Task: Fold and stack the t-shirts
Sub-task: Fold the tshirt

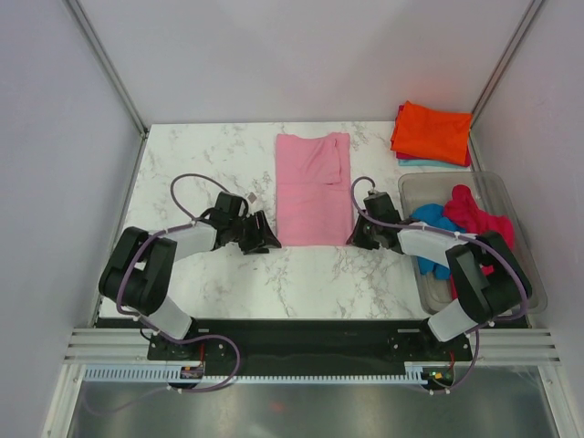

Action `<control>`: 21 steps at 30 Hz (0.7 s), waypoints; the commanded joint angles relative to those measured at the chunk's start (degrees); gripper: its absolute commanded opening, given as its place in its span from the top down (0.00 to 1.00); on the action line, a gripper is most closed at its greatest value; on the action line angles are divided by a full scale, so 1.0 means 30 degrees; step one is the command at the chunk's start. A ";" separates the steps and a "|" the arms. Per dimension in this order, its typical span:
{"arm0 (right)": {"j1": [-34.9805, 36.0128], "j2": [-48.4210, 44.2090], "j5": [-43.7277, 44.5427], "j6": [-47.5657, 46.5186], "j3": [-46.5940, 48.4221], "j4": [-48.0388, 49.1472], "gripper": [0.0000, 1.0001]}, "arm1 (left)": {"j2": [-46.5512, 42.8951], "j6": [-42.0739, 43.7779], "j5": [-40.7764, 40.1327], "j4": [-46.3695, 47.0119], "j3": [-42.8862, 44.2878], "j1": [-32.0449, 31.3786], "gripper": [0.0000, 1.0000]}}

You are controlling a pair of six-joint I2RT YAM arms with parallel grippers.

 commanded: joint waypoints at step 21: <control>-0.0005 -0.0730 -0.1409 -0.0463 -0.2361 0.3370 1.00 | 0.1175 -0.2643 -0.1065 0.5345 -0.2003 -0.0772 0.82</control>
